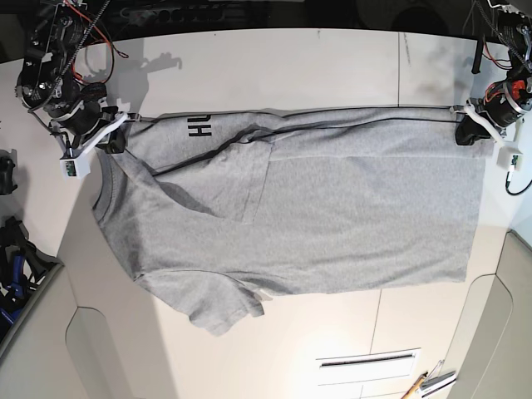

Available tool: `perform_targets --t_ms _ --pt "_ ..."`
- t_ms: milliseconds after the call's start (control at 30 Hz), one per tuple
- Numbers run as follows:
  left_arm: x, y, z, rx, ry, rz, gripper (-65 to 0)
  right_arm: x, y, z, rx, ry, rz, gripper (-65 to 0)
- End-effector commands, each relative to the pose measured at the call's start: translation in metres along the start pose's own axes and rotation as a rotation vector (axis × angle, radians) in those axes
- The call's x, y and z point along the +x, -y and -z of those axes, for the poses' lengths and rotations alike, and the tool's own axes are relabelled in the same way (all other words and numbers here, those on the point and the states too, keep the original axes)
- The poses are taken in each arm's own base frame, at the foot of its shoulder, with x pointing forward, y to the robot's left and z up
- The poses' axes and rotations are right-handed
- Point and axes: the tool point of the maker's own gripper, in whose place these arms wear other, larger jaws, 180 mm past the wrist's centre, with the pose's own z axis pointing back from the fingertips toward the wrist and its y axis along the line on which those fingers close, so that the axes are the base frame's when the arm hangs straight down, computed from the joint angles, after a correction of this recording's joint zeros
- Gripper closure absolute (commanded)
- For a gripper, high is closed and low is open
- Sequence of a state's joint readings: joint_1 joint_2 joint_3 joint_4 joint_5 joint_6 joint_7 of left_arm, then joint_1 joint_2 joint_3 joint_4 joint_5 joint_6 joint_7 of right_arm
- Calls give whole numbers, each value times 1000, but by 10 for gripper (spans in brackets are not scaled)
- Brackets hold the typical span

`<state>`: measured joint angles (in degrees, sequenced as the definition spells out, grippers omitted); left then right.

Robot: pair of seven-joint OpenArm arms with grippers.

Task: Fold the T-shirt properly
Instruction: 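Grasp the folded edge with both grippers and pull it taut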

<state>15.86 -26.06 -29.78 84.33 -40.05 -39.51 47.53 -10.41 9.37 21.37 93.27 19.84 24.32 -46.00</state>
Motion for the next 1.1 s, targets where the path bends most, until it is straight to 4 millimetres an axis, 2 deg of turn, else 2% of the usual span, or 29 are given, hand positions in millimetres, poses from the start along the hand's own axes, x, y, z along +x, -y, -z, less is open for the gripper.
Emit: perform_targets --t_ms 0,233,400,500,567,700,833,1000,1067 --pt "13 -5 -4 1 34 17 0 9 3 -1 -2 32 -4 0" --pt "3 -7 -3 2 6 -3 0 -17 14 3 -39 -79 -15 0" --pt "-26 -7 -11 -15 -80 -34 0 -34 26 -10 -34 -135 -45 0" --pt "-46 -14 -21 8 -115 -51 0 -48 34 -17 -48 -176 -55 0" --pt "-50 -20 -29 21 -108 -75 0 -57 36 -21 -47 -200 -55 0" --pt "-54 -34 -48 45 -65 -152 0 -76 35 -27 -44 -252 -48 0" --pt "-66 -41 -63 59 -72 -205 0 -93 31 -37 -35 -293 -43 0" --pt "-80 -41 -70 62 -104 -217 0 -94 20 -50 -15 -291 -63 0" --pt "-79 -39 -71 51 -90 -232 0 -91 16 -55 -16 -280 -82 0"
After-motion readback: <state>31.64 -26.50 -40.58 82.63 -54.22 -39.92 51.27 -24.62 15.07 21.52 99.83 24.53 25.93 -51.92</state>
